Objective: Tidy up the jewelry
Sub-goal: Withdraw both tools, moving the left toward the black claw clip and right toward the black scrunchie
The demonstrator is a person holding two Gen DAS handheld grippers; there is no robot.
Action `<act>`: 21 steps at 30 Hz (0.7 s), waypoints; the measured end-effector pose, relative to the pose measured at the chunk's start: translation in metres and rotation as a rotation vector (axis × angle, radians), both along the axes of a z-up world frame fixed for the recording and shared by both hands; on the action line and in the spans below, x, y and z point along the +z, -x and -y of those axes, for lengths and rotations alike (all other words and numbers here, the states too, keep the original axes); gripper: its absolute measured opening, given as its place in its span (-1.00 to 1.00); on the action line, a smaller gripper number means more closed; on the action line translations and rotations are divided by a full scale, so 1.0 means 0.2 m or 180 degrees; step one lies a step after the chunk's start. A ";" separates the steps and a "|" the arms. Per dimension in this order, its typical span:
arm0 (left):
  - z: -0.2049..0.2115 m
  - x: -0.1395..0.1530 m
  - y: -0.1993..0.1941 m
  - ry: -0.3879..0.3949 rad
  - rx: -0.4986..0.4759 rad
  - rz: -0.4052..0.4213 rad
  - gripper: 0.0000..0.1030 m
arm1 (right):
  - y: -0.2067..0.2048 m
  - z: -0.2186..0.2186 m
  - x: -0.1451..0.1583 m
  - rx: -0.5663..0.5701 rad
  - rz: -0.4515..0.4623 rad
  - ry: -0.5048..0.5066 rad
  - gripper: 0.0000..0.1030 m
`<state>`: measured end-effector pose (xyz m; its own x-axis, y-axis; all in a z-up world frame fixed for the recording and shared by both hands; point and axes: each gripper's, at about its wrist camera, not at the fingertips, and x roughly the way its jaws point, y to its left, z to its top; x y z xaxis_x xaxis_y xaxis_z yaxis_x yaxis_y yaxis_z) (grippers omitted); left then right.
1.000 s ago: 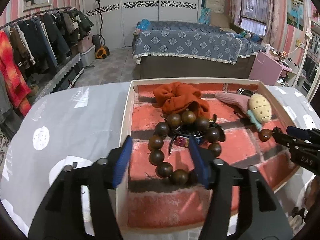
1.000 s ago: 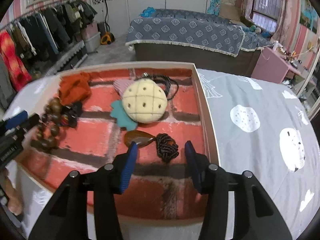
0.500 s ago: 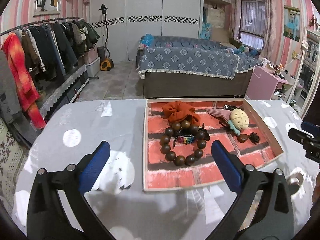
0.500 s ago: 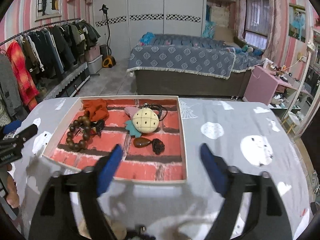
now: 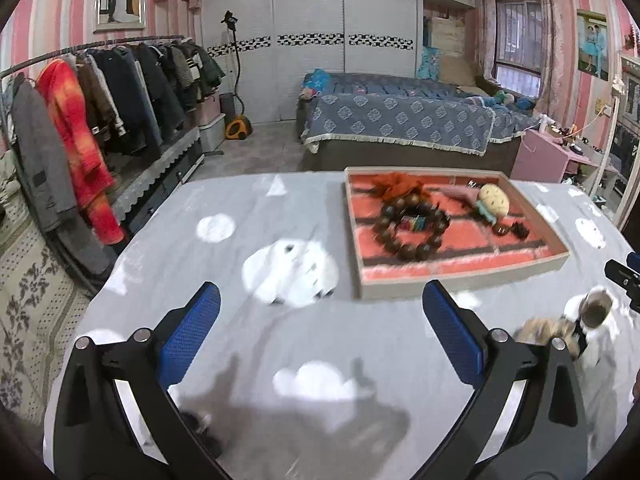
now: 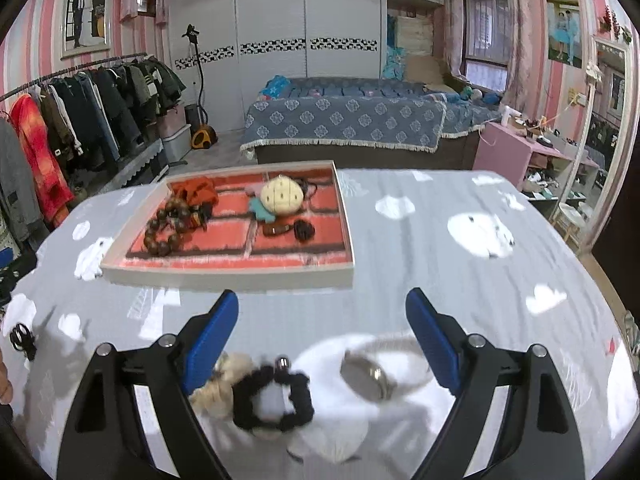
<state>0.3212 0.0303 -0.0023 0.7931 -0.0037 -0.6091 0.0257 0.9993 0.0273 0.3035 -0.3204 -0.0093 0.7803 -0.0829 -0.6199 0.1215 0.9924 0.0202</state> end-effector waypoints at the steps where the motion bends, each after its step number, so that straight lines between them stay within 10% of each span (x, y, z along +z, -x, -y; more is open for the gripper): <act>1: -0.03 -0.01 0.03 -0.0022 0.0031 0.0001 0.90 | 0.02 0.00 -0.02 -0.0011 -0.0006 0.0021 0.63; 21: -0.44 -0.28 0.27 0.0017 0.0303 -0.0265 0.90 | 0.09 -0.04 -0.27 -0.0073 -0.0351 0.0136 0.33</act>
